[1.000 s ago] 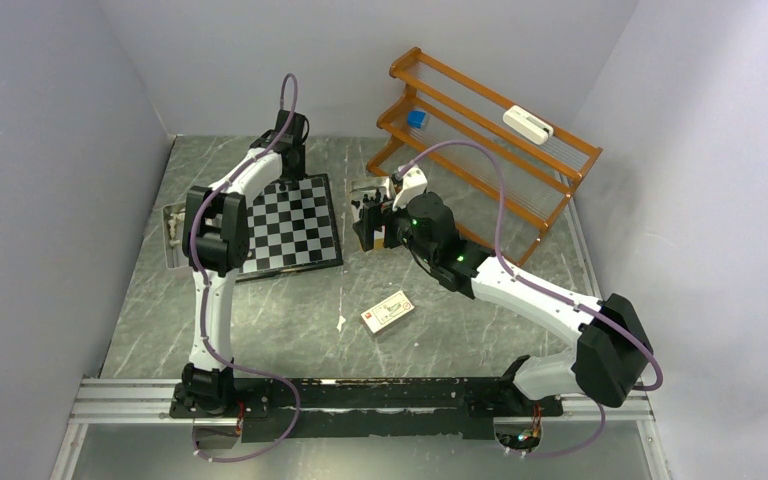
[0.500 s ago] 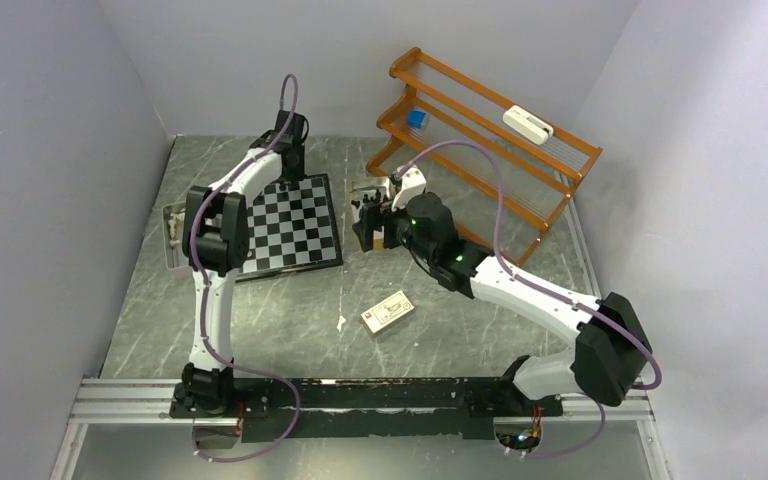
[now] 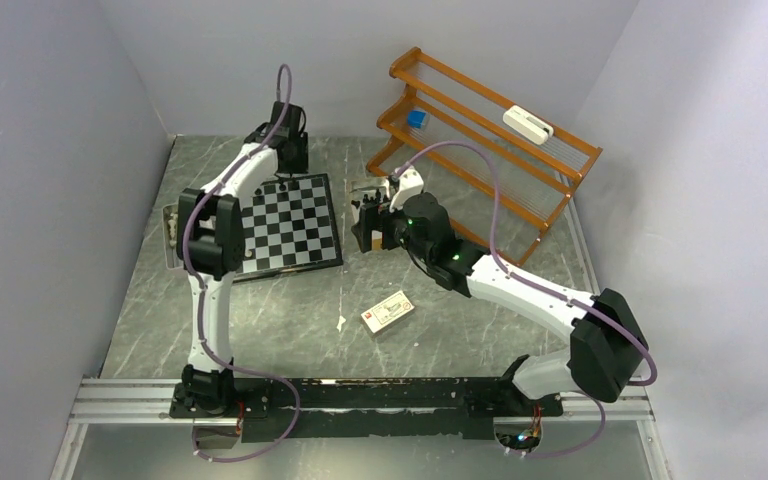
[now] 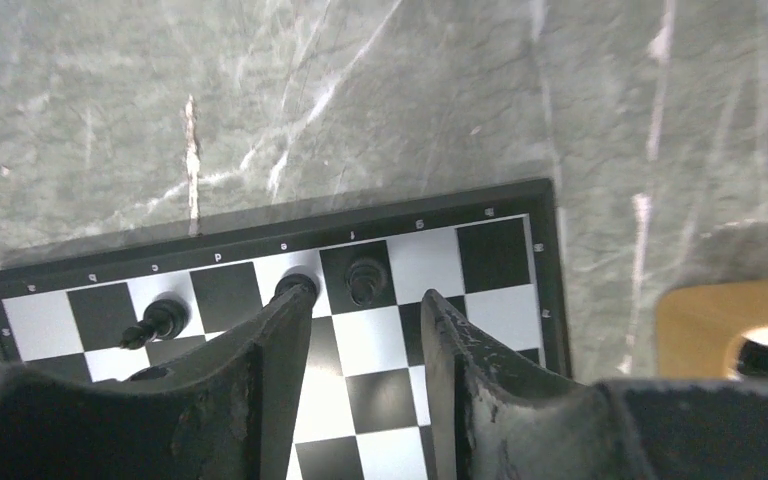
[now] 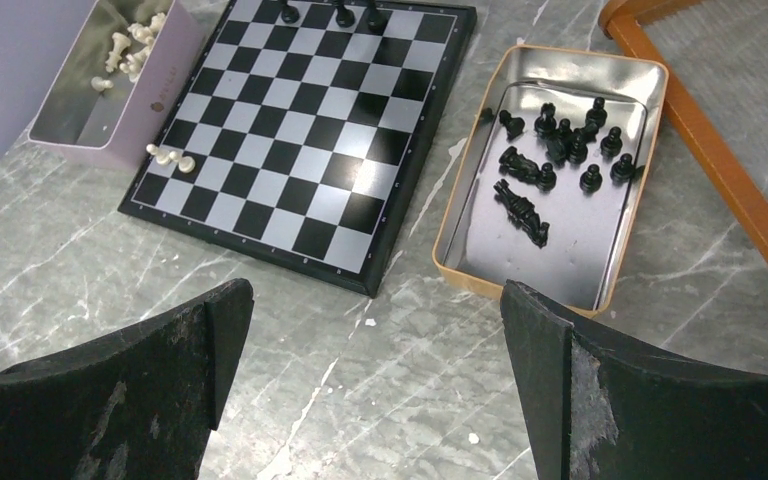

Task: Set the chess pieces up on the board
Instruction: Adjust the chess piece on the chessboard, then pick up the chess piece from the storage box, then place the chess piece on the chessboard.

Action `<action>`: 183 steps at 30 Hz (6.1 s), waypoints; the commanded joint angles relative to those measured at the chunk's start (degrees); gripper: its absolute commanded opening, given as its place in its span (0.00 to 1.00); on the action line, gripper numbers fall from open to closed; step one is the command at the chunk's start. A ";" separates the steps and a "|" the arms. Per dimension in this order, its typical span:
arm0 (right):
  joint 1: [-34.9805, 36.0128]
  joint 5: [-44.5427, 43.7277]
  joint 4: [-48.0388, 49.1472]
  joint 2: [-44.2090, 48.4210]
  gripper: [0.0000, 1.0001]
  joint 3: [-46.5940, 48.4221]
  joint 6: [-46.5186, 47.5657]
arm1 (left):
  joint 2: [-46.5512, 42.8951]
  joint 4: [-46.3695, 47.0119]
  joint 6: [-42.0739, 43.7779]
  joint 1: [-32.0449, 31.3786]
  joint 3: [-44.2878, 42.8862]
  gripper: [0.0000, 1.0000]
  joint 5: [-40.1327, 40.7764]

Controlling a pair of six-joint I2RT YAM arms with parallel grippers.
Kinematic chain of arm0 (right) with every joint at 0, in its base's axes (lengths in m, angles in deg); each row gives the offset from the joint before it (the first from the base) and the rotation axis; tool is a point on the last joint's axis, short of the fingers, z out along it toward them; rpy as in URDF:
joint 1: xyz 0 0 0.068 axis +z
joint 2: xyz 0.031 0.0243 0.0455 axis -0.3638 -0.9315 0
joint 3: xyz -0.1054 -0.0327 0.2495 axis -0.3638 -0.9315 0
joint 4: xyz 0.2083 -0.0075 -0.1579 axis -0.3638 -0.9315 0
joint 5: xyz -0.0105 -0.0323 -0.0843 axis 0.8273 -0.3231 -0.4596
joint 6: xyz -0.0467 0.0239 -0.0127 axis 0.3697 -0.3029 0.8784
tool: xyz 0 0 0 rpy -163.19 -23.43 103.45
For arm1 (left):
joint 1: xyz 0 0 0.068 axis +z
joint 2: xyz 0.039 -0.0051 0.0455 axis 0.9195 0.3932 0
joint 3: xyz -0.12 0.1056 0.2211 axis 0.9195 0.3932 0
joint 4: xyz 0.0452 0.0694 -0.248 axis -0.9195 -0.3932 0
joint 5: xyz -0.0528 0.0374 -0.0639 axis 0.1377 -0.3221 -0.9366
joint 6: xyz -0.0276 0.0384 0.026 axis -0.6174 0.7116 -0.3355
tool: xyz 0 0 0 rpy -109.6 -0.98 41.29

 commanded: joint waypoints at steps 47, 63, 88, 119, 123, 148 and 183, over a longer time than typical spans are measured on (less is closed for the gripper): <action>-11.39 -4.12 -15.66 -46.93 0.29 45.84 9.94 | -67.87 1.94 -0.40 -0.16 55.19 0.98 -16.74; -11.99 0.41 -15.67 -53.70 0.31 50.46 11.22 | -72.76 1.42 -0.84 -0.14 55.31 0.98 -9.29; -11.22 -2.16 -17.78 -58.36 0.28 54.85 11.71 | -73.19 1.41 -0.88 0.09 55.21 0.98 -9.04; -5.93 -3.06 -17.70 -51.64 0.14 61.50 14.00 | -74.39 1.39 -1.46 0.35 55.30 0.98 -6.31; -5.14 -1.84 -12.76 -53.67 0.14 62.17 15.76 | -75.06 1.41 -1.63 0.37 55.48 0.98 -5.44; -4.47 2.91 -2.01 -73.63 0.17 77.05 21.35 | -75.12 1.67 -1.99 0.39 55.72 0.98 -4.58; -6.38 4.72 -3.76 -78.99 0.32 81.35 18.39 | -75.18 2.02 -2.11 0.66 55.83 0.98 -5.45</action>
